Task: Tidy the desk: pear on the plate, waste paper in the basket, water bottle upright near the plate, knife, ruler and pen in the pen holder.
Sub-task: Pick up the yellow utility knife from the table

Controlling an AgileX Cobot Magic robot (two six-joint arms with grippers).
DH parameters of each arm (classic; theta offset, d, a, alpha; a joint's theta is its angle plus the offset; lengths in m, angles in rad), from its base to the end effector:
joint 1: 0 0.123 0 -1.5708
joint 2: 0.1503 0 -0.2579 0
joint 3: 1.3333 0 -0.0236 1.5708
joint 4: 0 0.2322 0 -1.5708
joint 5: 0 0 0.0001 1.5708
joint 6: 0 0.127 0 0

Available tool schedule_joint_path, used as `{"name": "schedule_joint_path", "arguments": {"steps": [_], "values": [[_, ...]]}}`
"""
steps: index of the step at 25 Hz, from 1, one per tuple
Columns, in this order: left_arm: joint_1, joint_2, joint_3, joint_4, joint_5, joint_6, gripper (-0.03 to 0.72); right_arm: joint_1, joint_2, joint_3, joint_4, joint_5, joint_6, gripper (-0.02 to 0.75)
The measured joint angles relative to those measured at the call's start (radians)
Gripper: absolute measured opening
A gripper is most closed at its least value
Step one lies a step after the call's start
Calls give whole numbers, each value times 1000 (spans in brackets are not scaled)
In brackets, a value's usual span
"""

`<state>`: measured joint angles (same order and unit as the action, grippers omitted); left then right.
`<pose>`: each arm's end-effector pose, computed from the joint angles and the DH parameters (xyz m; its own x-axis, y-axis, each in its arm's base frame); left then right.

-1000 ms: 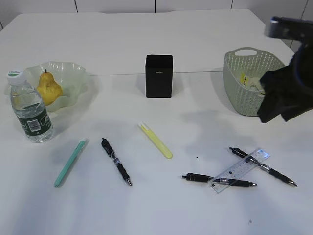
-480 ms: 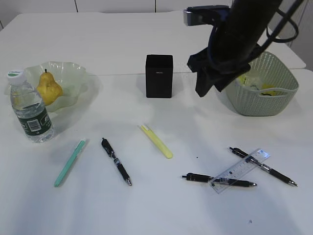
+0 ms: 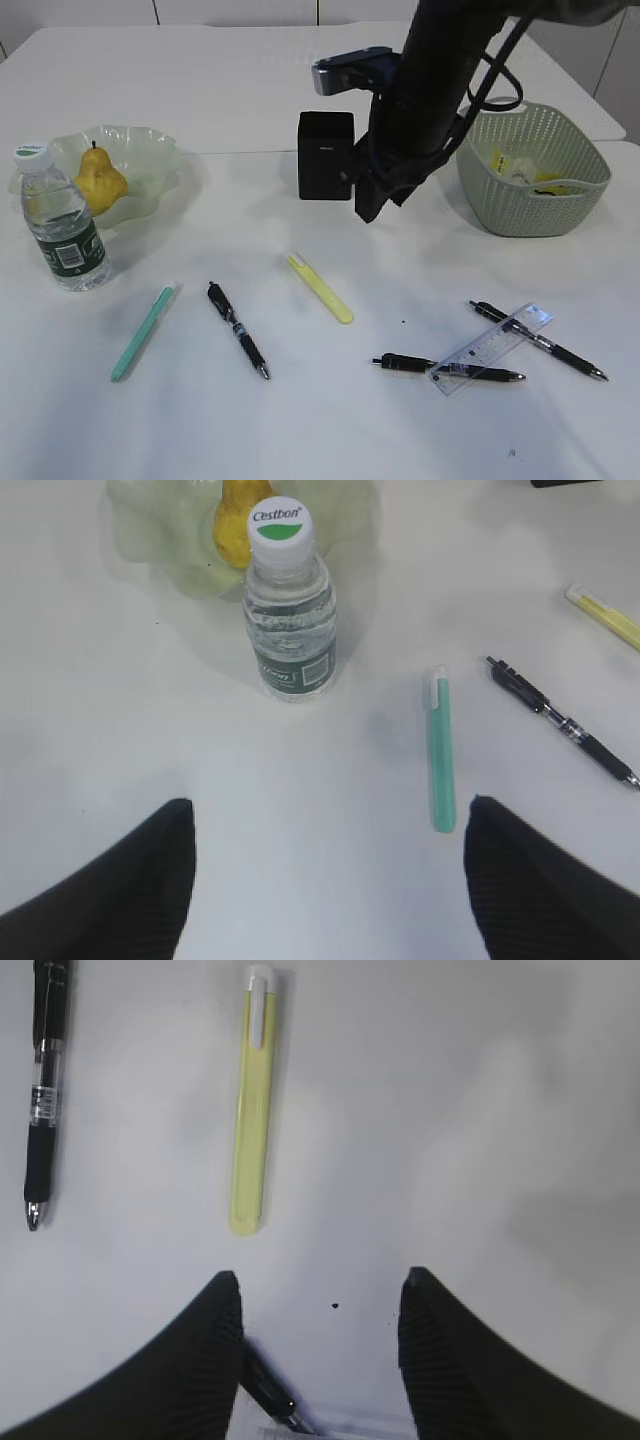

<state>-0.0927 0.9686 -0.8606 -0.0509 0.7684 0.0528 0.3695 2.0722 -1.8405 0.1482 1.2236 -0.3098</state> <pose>0.2081 -0.0239 0.2837 -0.7043 0.0817 -0.7052 0.1287 0.9916 -0.0137 0.3809 0.1664 0.1948 -0.7839 -0.5756 -0.2328 -0.6052 0.7922 0.0789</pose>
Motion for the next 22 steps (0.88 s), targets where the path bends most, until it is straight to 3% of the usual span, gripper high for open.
{"name": "schedule_joint_path", "arguments": {"steps": [10,22], "values": [[0,0,0,0,48,0,592,3,88,-66,-14,1,-10,406],[0,0,0,-8,60,0,592,46,244,-268,70,1,-11,406]]}}
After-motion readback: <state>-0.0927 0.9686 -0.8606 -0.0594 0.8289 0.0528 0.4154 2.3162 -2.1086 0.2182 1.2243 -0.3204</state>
